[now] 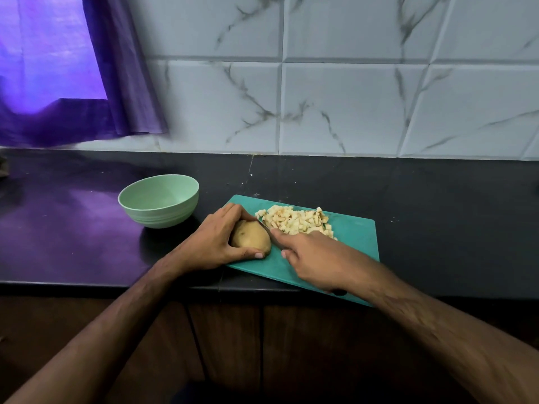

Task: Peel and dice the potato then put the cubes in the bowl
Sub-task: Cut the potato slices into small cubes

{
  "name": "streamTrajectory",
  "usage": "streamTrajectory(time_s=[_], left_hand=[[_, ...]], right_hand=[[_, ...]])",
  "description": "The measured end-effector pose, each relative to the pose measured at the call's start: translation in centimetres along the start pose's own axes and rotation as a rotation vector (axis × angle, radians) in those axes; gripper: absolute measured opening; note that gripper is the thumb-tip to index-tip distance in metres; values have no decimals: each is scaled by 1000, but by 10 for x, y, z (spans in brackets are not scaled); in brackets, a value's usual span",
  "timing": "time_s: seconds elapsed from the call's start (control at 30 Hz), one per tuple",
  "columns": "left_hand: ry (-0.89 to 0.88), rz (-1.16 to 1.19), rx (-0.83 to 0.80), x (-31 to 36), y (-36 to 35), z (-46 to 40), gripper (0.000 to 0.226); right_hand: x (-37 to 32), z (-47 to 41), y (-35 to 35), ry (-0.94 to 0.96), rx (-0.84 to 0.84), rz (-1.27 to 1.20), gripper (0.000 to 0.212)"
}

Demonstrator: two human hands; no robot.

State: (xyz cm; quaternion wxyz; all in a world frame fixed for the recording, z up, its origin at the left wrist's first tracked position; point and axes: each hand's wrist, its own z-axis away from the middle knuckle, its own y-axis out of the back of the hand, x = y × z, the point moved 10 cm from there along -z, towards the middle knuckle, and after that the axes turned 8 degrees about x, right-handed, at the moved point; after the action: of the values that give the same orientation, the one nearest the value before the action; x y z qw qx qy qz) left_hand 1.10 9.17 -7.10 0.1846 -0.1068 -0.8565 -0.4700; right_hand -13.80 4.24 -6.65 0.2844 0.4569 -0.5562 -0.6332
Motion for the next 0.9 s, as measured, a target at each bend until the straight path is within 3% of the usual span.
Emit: streamTrajectory(time_s=[0.23, 0.57, 0.73, 0.9], left_hand=[[9, 31, -13, 3, 1, 1, 81], [15, 37, 12, 2, 3, 3, 77], [3, 18, 29, 2, 3, 3, 78], [17, 20, 33, 3, 4, 7, 79]], right_hand=[[-1, 25, -3, -8, 54, 145, 55], [1, 12, -8, -13, 115, 117, 55], [15, 60, -4, -20, 42, 124, 56], [23, 39, 15, -35, 60, 179, 52]])
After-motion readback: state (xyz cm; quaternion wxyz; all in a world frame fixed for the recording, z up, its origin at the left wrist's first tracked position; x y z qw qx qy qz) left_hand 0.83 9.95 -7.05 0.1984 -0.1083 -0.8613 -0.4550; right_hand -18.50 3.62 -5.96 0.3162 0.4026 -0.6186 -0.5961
